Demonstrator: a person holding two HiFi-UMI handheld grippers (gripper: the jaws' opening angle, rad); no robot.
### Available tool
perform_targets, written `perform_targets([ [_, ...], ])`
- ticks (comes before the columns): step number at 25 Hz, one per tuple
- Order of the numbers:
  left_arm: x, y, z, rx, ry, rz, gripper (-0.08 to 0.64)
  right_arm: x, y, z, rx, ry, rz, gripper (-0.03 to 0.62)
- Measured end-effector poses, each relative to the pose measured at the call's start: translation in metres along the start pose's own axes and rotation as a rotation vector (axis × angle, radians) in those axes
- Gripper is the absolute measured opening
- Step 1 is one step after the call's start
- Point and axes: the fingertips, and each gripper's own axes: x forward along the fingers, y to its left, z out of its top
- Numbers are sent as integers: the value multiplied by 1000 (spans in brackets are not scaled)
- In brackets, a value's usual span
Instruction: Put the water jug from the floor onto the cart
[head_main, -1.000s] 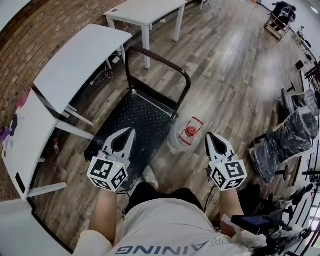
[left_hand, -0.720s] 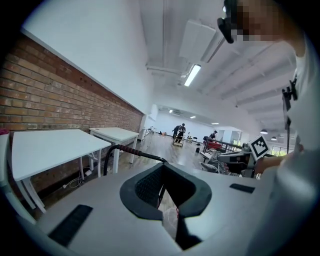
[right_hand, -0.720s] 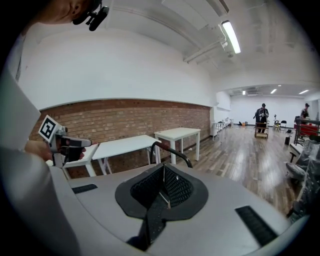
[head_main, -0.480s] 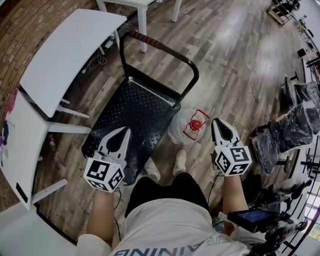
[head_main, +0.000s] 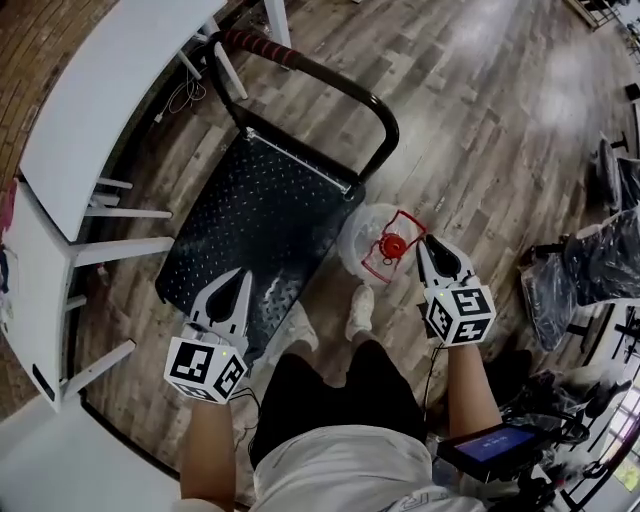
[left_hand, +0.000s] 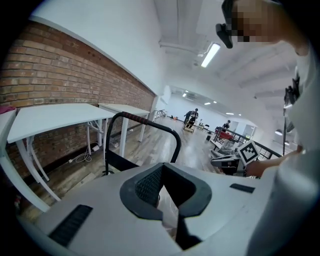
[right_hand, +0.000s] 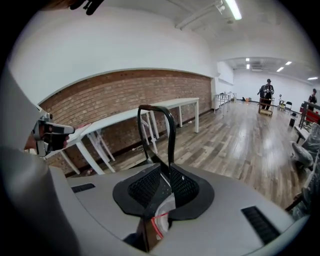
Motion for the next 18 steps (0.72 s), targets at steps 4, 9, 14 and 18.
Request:
perform_targets([
  [4, 33, -10, -18, 0, 38, 35, 0, 37, -23, -35, 2, 56, 57, 97],
  [9, 64, -17, -43, -3, 68, 59, 0, 76, -43, -75, -32, 109, 76, 204],
  [14, 72, -19, -73, 16, 116, 90, 0, 112, -53, -133, -83, 192, 79, 279],
  [18, 68, -9, -97, -8, 147, 125, 0, 135, -52, -175, -158, 262, 77, 315],
])
